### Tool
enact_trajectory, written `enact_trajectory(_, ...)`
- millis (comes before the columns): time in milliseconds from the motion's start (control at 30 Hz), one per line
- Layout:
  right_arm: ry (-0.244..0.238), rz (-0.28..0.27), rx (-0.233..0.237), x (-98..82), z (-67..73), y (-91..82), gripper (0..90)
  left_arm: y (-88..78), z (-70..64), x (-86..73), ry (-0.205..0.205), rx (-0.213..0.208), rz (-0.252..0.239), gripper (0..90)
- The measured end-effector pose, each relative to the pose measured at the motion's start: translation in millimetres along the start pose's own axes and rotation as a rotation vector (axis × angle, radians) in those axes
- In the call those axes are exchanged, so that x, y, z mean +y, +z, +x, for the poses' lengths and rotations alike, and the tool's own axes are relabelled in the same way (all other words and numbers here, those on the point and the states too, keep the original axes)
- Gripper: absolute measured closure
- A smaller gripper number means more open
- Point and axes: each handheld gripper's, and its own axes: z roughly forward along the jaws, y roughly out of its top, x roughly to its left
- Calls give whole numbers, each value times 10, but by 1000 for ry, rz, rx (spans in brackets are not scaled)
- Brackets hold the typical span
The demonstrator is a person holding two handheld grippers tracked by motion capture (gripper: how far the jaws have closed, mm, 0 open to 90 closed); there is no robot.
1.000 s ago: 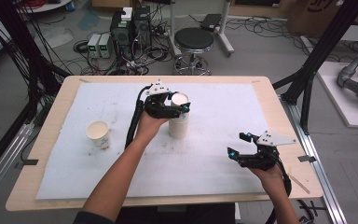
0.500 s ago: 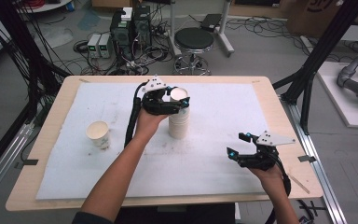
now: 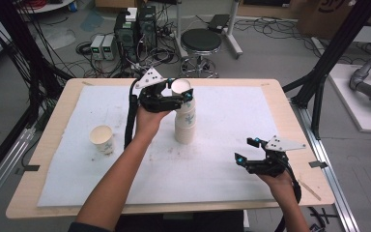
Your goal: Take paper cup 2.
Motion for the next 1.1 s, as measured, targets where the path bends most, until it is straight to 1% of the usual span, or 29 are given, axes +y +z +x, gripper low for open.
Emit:
enact_trajectory(200,0,6,4,-2,6,17,207,-166,-39,79,1,-2,-51,348)
enact_trajectory(333,-3,4,6,0,13,24,207,-304,-55,105,-4,-3,-58,349)
enact_trajectory(433,0,7,9,-2,16,25,208,-432,-68,77,-8,-3,-51,348)
enact_trajectory(533,-4,9,11,-7,18,37,207,-564,-85,-11,-6,-5,-36,349)
enact_trajectory(667,-7,13,13,-7,29,52,207,-730,-99,-168,-18,-2,-33,349)
enact_trajectory(700,-6,13,12,-6,32,54,207,-754,-103,-199,-17,-3,-32,348)
enact_trajectory(767,-7,14,16,-4,37,61,207,-825,-120,-287,-1,0,-13,348)
enact_trajectory(867,-12,17,22,-4,44,80,207,-897,-140,-413,-7,-15,3,348)
enact_trajectory(933,-17,18,22,-4,43,93,207,-935,-153,-495,-3,-10,16,348)
enact_trajectory(1067,-14,17,30,9,44,116,207,-984,-171,-647,-30,-10,36,348)
enact_trajectory(1100,-17,18,33,12,47,122,207,-992,-173,-673,-31,-10,43,348)
